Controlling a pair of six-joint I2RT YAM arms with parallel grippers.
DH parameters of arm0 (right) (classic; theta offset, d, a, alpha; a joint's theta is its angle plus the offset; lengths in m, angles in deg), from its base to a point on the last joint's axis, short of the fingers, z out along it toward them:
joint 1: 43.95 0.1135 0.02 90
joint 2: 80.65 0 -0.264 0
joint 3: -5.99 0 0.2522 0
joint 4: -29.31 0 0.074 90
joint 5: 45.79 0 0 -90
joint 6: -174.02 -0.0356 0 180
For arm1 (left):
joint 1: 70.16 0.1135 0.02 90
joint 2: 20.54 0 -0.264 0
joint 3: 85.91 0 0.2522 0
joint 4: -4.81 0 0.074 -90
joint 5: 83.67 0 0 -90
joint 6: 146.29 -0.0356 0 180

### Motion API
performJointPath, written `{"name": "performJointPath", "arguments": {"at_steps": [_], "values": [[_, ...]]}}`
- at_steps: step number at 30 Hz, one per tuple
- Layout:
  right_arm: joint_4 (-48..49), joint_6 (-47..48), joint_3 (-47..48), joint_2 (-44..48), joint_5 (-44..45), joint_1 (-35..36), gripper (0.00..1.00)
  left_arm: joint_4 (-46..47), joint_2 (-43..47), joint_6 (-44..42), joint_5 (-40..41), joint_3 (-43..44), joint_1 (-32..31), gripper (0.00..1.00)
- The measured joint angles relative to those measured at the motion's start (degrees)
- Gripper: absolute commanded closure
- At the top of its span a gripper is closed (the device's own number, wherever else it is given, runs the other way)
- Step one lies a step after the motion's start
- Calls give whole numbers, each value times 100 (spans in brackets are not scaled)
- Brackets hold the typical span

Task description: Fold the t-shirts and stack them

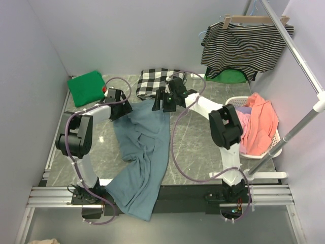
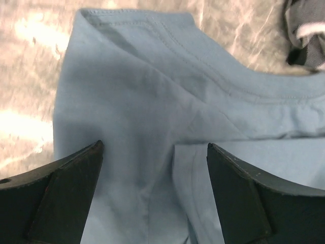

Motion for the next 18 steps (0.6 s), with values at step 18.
{"name": "performJointPath", "arguments": {"at_steps": [18], "values": [[-693, -616, 1097, -981, 1263, -553, 19, 417, -2253, -267, -1593, 2868, 7, 14]]}}
